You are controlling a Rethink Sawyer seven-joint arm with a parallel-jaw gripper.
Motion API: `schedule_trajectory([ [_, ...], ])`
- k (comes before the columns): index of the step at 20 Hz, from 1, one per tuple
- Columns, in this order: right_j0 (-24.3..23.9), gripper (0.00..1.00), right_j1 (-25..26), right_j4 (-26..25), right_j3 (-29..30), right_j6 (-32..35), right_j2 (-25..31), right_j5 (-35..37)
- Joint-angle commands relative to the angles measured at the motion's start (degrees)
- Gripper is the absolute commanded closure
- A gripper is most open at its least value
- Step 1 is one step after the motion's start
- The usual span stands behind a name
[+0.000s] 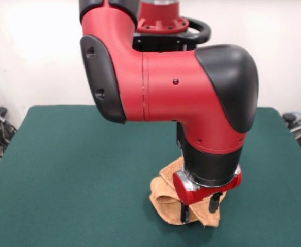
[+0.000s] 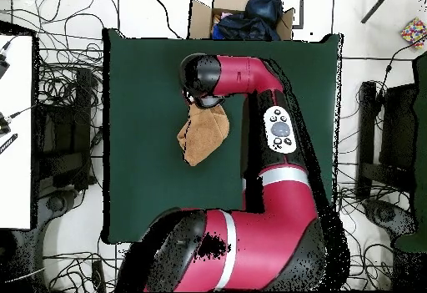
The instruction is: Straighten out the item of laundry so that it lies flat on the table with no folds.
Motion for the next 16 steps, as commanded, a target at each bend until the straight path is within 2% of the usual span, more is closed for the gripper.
schedule_trajectory([
  [1,2.79,0.0,1.8,3.04,3.41,17.36,-1.95,-1.3],
  [16,2.82,0.0,0.42,5.96,5.0,14.53,-3.15,-1.09],
])
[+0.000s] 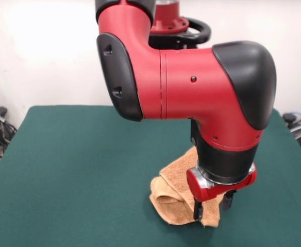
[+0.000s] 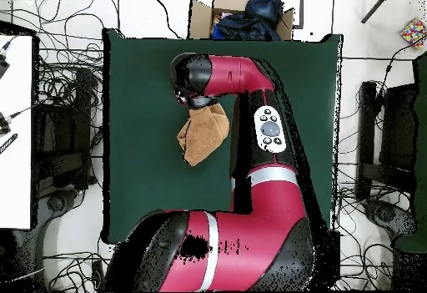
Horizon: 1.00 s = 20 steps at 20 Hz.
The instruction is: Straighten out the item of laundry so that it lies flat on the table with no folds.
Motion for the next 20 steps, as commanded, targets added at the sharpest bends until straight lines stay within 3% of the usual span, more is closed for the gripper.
schedule_trajectory([
  [1,0.49,0.0,0.21,2.43,5.15,13.53,-1.12,-1.09],
  [10,0.14,0.0,-0.36,2.62,6.47,13.0,-1.05,-1.85],
  [20,1.26,0.0,3.3,-0.32,6.54,13.54,-2.52,-8.04],
])
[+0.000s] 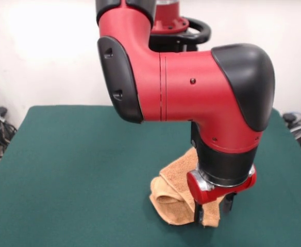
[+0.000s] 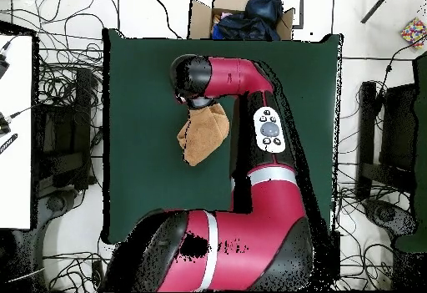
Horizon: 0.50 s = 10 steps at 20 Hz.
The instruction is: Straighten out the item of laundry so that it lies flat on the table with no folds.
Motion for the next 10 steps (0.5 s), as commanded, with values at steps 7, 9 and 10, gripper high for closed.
schedule_trajectory([
  [7,1.25,0.0,4.02,-0.94,6.24,12.76,-2.9,-7.89],
  [9,1.42,0.0,4.18,-0.73,5.99,12.72,-3.08,-7.78],
  [10,1.47,0.0,4.28,-0.67,5.91,12.68,-3.15,-7.86],
])
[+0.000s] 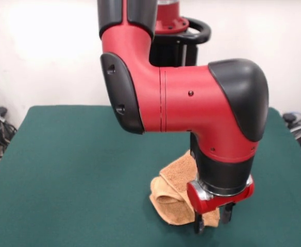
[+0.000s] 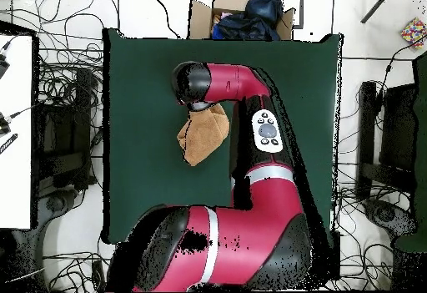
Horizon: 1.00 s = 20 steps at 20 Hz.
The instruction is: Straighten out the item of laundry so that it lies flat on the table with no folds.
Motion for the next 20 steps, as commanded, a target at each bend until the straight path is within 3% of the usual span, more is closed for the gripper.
schedule_trajectory([
  [1,1.55,0.0,2.67,-0.58,4.6,12.62,-2.87,-2.28],
  [20,1.68,0.0,2.59,0.76,5.28,11.77,-3.05,-2.66],
])
